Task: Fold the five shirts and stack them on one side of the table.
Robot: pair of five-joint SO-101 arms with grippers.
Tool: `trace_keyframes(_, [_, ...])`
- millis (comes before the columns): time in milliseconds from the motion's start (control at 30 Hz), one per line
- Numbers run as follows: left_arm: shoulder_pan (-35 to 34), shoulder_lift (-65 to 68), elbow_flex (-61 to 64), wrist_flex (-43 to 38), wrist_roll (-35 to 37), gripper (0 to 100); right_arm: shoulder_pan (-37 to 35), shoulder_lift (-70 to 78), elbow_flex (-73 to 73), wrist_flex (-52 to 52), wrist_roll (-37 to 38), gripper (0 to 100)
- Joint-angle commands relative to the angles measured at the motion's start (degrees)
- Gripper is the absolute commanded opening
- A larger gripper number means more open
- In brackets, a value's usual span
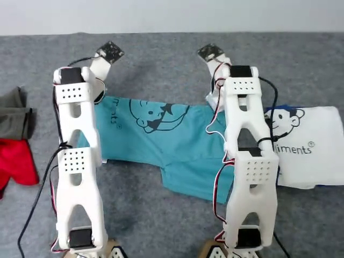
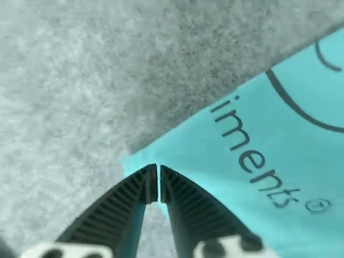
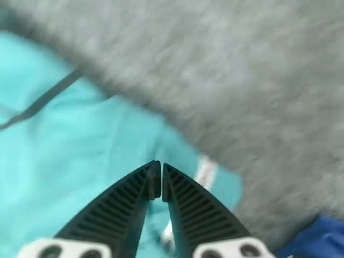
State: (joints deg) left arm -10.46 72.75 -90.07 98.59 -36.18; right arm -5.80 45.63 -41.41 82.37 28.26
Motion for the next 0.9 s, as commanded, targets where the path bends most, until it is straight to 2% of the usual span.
trace_keyframes(0, [0.00,-1.23,-5.67,2.11,0.70,2,-2.33,-5.67,-2.81,7.25,-0.62,1.1])
trace_keyframes(133, [0.26,-1.23,-4.44,2.11,0.79,2,-4.35,-6.02,-2.81,12.26,-0.62,1.1])
trace_keyframes(233, [0.26,-1.23,-2.07,2.11,0.79,2,-4.97,-5.05,-2.64,11.74,-0.62,1.1])
trace_keyframes(533, [0.18,-0.62,9.27,1.23,-0.62,2,-1.98,3.65,-2.90,-6.11,-0.44,0.9])
trace_keyframes(667, [-0.26,-1.14,9.54,-0.62,-0.44,2,-1.19,3.47,-2.90,-11.74,-0.44,0.9])
trace_keyframes(867, [0.09,-1.14,1.19,1.85,-0.35,2,-2.59,0.40,-2.99,-8.13,-0.53,0.9])
